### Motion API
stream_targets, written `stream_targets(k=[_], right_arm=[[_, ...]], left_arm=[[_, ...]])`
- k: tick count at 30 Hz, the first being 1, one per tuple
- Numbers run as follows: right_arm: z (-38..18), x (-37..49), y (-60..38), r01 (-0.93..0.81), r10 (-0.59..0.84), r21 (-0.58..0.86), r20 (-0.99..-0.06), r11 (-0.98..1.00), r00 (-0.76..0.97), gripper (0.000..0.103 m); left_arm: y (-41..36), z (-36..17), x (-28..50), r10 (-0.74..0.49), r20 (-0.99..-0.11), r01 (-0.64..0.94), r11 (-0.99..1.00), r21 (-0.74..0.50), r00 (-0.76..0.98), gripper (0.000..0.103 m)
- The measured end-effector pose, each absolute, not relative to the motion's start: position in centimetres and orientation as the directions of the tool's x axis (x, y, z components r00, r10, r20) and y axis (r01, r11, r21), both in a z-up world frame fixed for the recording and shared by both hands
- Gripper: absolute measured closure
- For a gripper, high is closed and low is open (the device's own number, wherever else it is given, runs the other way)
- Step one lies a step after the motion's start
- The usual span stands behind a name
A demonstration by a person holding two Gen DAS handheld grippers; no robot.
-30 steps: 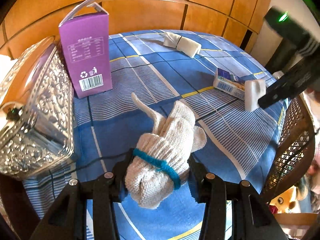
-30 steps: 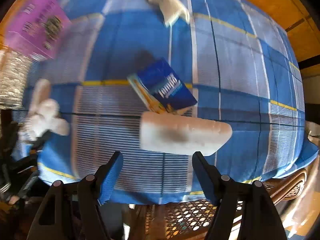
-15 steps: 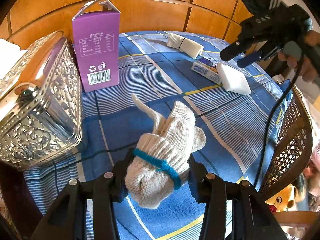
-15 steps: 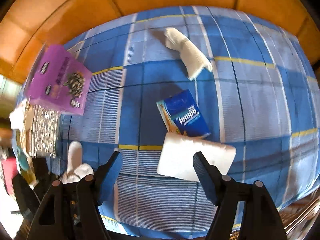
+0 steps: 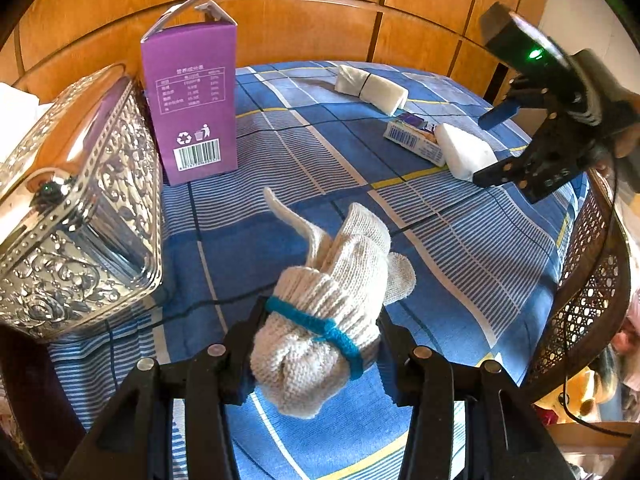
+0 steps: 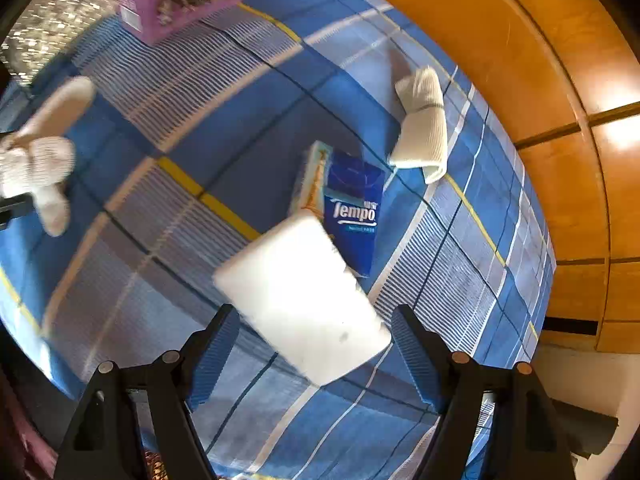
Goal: Organize soft objects
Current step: 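Close the right tool on the white foam block while the left tool holds the knit toy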
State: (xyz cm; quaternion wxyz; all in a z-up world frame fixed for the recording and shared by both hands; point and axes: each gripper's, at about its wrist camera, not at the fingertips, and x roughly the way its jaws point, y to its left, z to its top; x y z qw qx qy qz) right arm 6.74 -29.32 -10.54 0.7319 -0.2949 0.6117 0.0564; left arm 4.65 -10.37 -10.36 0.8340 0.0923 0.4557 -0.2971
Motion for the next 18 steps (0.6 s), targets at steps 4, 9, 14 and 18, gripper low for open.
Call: stream_targets(k=[4, 9, 14, 18], right_arm=[[-11.8, 7.7, -29.8, -0.437, -0.291, -0.363, -0.93, 0.823, 0.226, 0.031], [-10.7, 6.5, -29.8, -0.431, -0.238, -0.318, -0.944, 0.844, 0.23, 0.045], [-8.4, 5.6, -28.9, -0.36, -0.113, -0.208, -0.957, 0.91, 0.267, 0.044], [-8.4, 6.3, -26.9, -0.263, -0.006, -0.075, -0.967, 0.962, 0.254, 0.043]], left_arm=[[-10.5, -10.3, 4.7, -0.405, -0.816, 0.581, 0.807, -0.106, 0.414, 0.053], [-10.5, -10.4, 4.8, -0.404, -0.813, 0.581, 0.807, -0.102, 0.419, 0.053], [-10.8, -10.6, 4.8, -0.402, -0.809, 0.582, 0.808, -0.092, 0.43, 0.053], [-11.0, -10.6, 4.8, -0.4, -0.809, 0.583, 0.808, -0.088, 0.432, 0.053]])
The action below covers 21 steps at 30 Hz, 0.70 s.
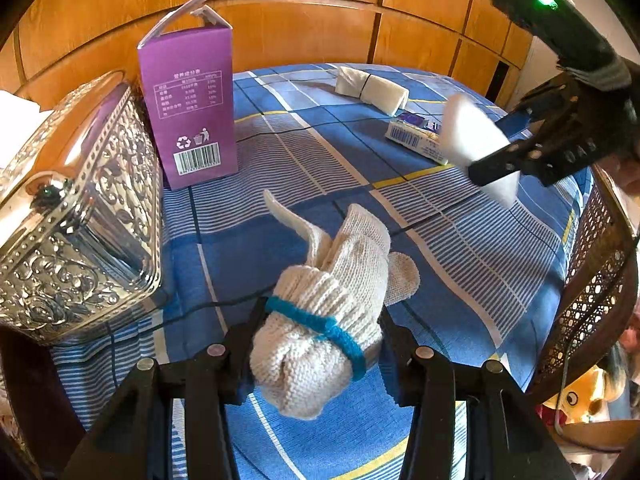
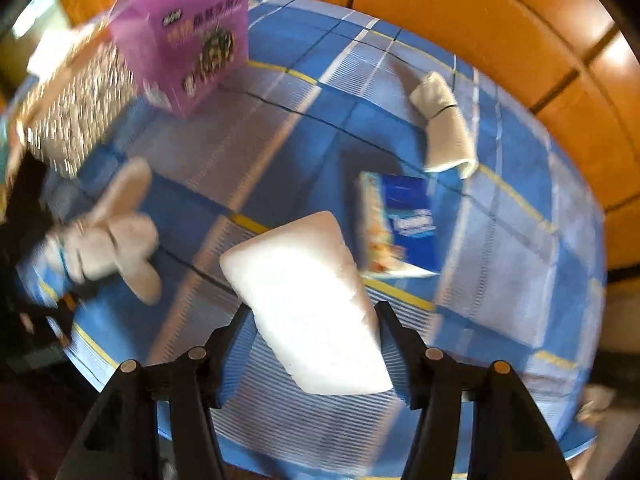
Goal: Organize soft objects
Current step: 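Close the right tool on the white foam block while the left tool holds the knit toy, then carry the white knit toy into the gold tray with the left tool and open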
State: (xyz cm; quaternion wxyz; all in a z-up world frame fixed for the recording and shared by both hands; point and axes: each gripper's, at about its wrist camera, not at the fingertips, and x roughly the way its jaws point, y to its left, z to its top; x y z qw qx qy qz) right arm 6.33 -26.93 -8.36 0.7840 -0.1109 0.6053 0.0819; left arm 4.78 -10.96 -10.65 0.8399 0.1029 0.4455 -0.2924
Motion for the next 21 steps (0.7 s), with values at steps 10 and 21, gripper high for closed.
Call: stream_targets(k=[10, 21], right_arm=[[-12.1, 8.8, -28.1, 0.028, 0.032, 0.038, -0.98, 0.999, 0.197, 0.042], [-12.0, 8.7, -27.5, 0.04, 0.0, 0.01, -0.973, 0.999, 0.231, 0.039]], left_arm=[[-9.5, -8.6, 4.9, -0.441, -0.789, 0.555, 0.817, -0.156, 0.427, 0.056], [-12.6, 0.3, 10.3, -0.558, -0.699, 0.586, 0.773, -0.243, 0.448, 0.055]])
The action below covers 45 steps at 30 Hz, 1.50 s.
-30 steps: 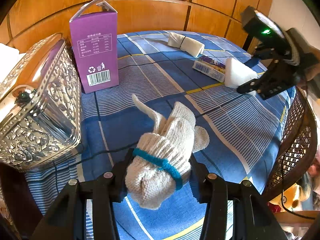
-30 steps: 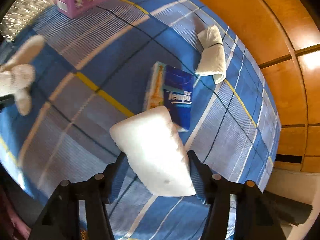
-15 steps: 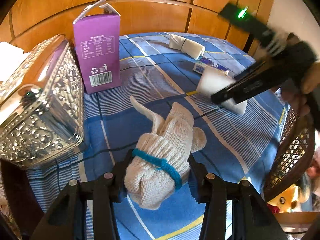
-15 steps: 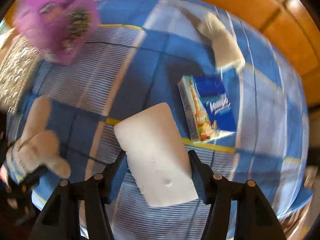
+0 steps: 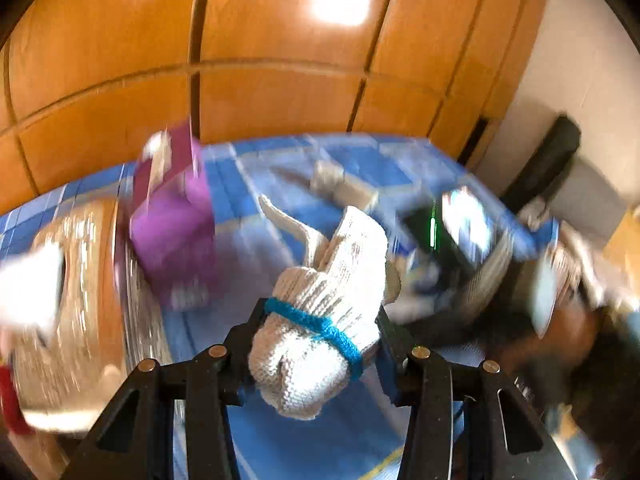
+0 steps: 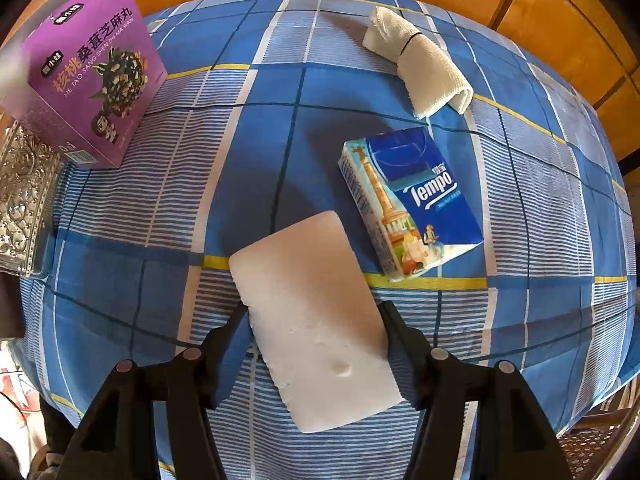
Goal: Organize soft objects
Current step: 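Carry the white knit toy into the gold tray with the left tool and open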
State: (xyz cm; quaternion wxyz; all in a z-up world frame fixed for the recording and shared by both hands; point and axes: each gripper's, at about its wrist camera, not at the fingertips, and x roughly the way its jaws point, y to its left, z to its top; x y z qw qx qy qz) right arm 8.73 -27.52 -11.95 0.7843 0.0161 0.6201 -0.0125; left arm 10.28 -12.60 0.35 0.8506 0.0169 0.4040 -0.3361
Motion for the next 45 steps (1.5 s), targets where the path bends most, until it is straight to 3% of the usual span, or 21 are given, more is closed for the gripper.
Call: stream_targets(k=[5, 13, 22, 28, 33, 37, 42, 45], right_arm=[[-12.1, 8.3, -27.0, 0.038, -0.001, 0.009, -0.971, 0.999, 0.239, 0.039], [-11.6, 8.4, -27.2, 0.025, 0.002, 0.008, -0.971, 1.0, 0.237, 0.038], [-12.2, 8.6, -27.2, 0.014, -0.01, -0.007, -0.97, 1.0, 0.242, 0.038], [-12.2, 8.5, -26.9, 0.016, -0.019, -0.016, -0.97, 1.0, 0.241, 0.038], [-12.1, 8.5, -26.9, 0.014, -0.023, -0.02, -0.97, 1.0, 0.242, 0.037], [-12.1, 8.4, -26.7, 0.009, -0.04, -0.039, -0.967, 0.999, 0.251, 0.037], [-12.1, 8.3, -26.5, 0.01, -0.055, -0.054, -0.964, 0.998, 0.262, 0.037], [-12.1, 8.3, -26.6, 0.012, -0.064, -0.063, -0.961, 0.998, 0.268, 0.037]], left_arm=[[-10.4, 5.0, 15.4, -0.557, -0.634, 0.495, 0.816, -0.299, 0.536, 0.055], [0.8, 7.5, 19.0, -0.341, -0.611, 0.236, 0.939, -0.249, 0.715, 0.055], [16.5, 4.2, 12.9, -0.125, -0.658, -0.043, 0.972, -0.232, 0.742, 0.055], [23.8, 0.8, 6.1, -0.044, -0.688, -0.198, 0.942, -0.269, 0.725, 0.055], [26.0, -2.4, 1.0, -0.021, -0.723, -0.26, 0.926, -0.275, 0.691, 0.055], [24.6, -4.0, -2.0, -0.081, -0.724, -0.221, 0.924, -0.313, 0.685, 0.055], [21.0, -5.9, -1.6, -0.152, -0.756, -0.119, 0.949, -0.291, 0.636, 0.055], [21.1, -7.7, 0.1, -0.087, -0.805, -0.179, 0.956, -0.234, 0.587, 0.055]])
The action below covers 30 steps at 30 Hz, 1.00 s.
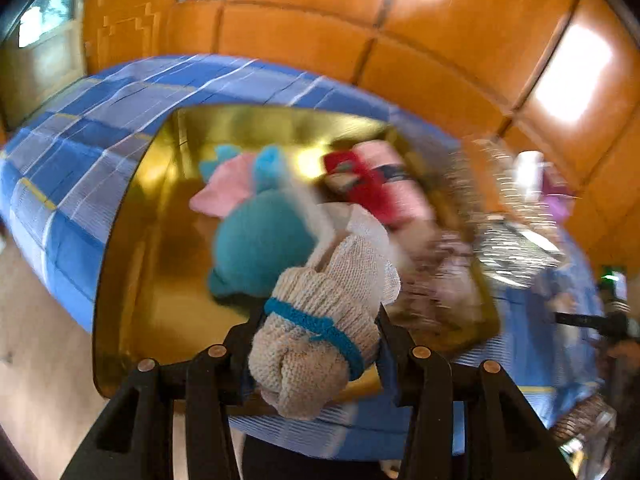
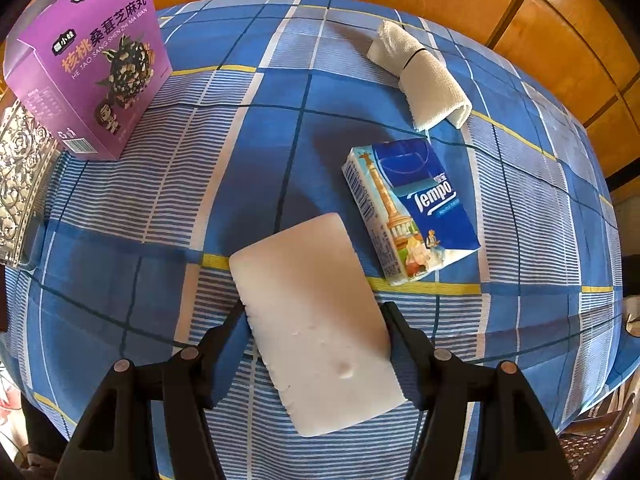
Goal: Organize soft objects
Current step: 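Carry the white knit toy into the gold tray with the left tool and open, then lift the white foam block off the bedspread with the right tool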
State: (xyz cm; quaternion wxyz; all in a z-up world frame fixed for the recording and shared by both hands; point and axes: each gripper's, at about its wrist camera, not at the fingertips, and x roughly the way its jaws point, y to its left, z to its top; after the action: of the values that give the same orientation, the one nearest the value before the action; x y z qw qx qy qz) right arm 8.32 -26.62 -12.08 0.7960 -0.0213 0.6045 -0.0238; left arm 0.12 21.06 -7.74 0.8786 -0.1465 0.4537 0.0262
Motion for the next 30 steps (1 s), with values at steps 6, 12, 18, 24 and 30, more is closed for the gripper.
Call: stream_targets(k=[6, 12, 18, 24, 30], right_arm=[[-11.9, 8.2, -26.3, 0.025, -0.071, -0.067, -0.959, 0.997, 0.273, 0.037], [-11.8, 8.1, -26.3, 0.04, -0.072, -0.063, -0.958, 0.997, 0.279, 0.037], [-11.9, 8.1, -26.5, 0.056, -0.078, -0.064, -0.955, 0.996, 0.288, 0.037], [-11.7, 7.9, -26.3, 0.075, -0.09, -0.071, -0.948, 0.995, 0.304, 0.037], [-11.5, 7.1, -26.0, 0.106, -0.123, -0.092, -0.929, 0.99, 0.35, 0.037]], left_arm=[[22.6, -9.1, 2.4, 0.001, -0.827, -0.256, 0.951, -0.173, 0.563, 0.05], [23.0, -8.3, 1.8, 0.046, -0.809, -0.279, 0.949, -0.148, 0.586, 0.019], [21.9, -6.7, 0.6, 0.089, -0.771, -0.266, 0.958, -0.107, 0.631, 0.019], [20.7, -5.3, -0.2, 0.124, -0.727, -0.249, 0.966, -0.065, 0.675, 0.017], [19.5, -4.6, -0.6, 0.118, -0.704, -0.21, 0.977, -0.046, 0.7, 0.017]])
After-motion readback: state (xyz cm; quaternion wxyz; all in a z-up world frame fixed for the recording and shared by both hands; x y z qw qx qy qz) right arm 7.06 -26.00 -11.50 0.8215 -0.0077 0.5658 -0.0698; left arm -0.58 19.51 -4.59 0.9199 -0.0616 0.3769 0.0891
